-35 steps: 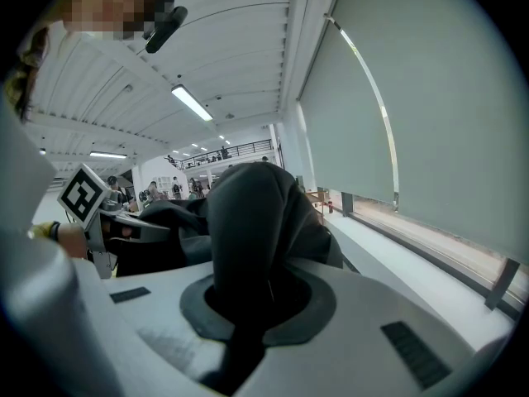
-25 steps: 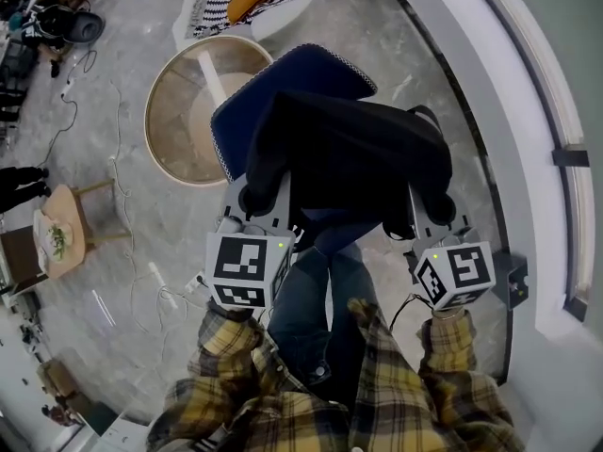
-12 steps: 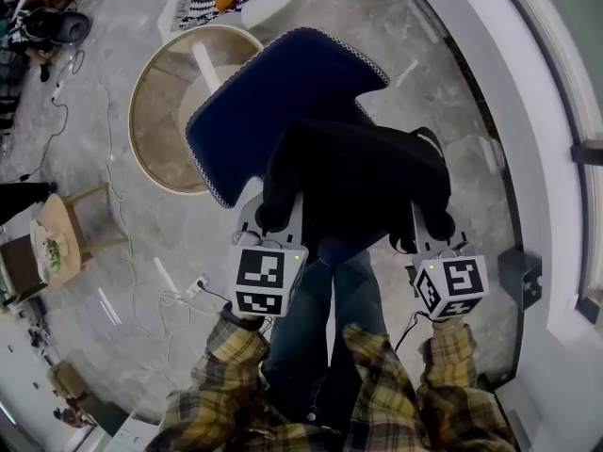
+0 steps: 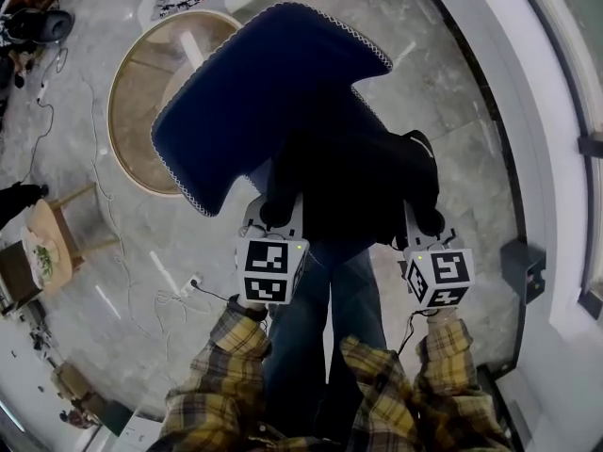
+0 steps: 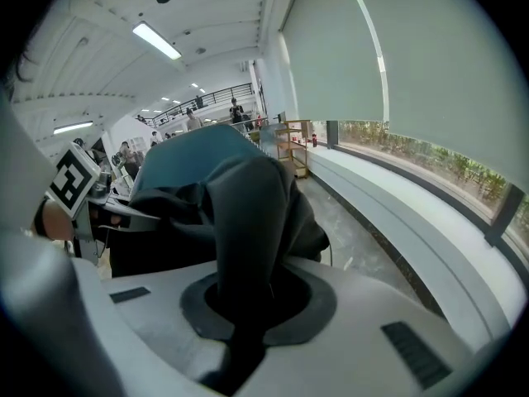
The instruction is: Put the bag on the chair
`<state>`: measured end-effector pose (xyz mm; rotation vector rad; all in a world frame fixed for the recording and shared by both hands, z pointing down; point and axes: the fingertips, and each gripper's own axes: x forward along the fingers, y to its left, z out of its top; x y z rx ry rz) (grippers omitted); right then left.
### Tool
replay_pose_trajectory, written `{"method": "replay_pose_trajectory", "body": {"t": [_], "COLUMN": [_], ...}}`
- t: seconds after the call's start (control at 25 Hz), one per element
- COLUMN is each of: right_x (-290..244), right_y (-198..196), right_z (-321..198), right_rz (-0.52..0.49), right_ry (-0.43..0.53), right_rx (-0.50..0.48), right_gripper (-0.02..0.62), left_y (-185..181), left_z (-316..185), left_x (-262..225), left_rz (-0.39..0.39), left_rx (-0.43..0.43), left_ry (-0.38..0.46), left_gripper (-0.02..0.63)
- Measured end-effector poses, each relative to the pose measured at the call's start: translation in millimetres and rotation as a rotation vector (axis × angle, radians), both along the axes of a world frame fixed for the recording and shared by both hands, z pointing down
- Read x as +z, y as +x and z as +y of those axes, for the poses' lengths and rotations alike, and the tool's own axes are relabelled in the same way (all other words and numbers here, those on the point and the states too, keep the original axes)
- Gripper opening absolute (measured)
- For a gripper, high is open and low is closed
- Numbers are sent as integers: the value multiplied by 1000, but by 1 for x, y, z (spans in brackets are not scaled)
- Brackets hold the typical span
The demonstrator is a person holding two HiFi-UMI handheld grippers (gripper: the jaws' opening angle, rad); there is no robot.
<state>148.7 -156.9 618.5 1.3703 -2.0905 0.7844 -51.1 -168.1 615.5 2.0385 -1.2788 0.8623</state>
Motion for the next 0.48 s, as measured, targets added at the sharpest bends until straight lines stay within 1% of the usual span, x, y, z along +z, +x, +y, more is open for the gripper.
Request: {"method": "replay_pose_trajectory", "body": {"t": [0.32,0.48], "right_x": [62,78], "right_y": [-11,-7], "right_z": [12,15], "right_rz": [52,66], "right_ry": [-61,-58], "right_rx": [-5,-7], "right_gripper": [29,29], "left_y": [-13,-10], "left_z": [12,16], "left_x": [66,80], "left_rz": [-3,1], "left_rx": [-31,-31], "left_ry": [-86,-94], "left_gripper": [41,41]}}
